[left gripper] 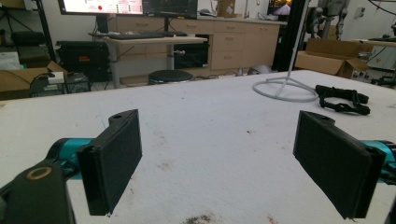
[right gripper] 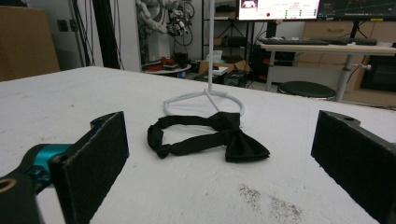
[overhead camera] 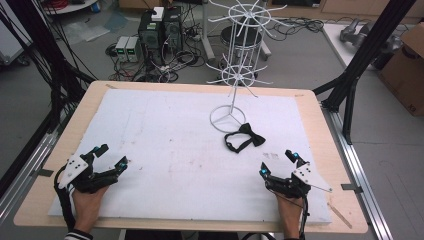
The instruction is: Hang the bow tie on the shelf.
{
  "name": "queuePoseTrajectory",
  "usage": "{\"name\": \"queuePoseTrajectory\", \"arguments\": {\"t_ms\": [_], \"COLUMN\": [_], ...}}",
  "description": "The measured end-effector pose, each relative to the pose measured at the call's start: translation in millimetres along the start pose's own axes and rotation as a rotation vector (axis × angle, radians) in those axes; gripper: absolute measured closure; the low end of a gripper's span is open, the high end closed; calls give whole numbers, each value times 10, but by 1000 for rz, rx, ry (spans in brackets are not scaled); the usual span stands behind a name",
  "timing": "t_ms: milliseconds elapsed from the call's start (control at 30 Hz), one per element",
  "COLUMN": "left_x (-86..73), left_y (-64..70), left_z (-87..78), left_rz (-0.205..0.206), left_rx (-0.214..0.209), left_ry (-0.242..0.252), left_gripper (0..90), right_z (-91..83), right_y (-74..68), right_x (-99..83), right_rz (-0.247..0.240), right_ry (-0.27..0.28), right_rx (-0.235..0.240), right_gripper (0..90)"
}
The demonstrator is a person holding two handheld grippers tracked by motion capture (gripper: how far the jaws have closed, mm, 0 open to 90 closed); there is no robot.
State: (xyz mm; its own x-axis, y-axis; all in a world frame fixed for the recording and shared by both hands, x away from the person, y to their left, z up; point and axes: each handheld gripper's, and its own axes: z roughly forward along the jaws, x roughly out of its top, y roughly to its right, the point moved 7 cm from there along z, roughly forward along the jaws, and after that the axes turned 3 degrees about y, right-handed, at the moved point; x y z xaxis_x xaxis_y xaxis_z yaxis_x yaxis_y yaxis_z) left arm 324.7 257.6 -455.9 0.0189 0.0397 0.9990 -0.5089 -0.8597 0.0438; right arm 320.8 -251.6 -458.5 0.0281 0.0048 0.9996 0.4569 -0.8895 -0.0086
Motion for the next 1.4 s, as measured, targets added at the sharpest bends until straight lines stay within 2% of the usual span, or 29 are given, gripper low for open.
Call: {"name": "queuePoseTrajectory", "arguments": {"t_ms": [900,1400], "left_x": [6,5], "left_y": [17,12], "left_z": [-14,-10], "left_rz": [14,12], "left_rx": [-4,1], "left_ry": [16,11], "left_gripper": [157,157], "right_z": [2,18], "right_y": [-1,4], "right_x": [1,-5], "right_rz": [-2,3], "right_ry": [0,-21], "right_rx": [-5,-2], "right_gripper": [29,29]}}
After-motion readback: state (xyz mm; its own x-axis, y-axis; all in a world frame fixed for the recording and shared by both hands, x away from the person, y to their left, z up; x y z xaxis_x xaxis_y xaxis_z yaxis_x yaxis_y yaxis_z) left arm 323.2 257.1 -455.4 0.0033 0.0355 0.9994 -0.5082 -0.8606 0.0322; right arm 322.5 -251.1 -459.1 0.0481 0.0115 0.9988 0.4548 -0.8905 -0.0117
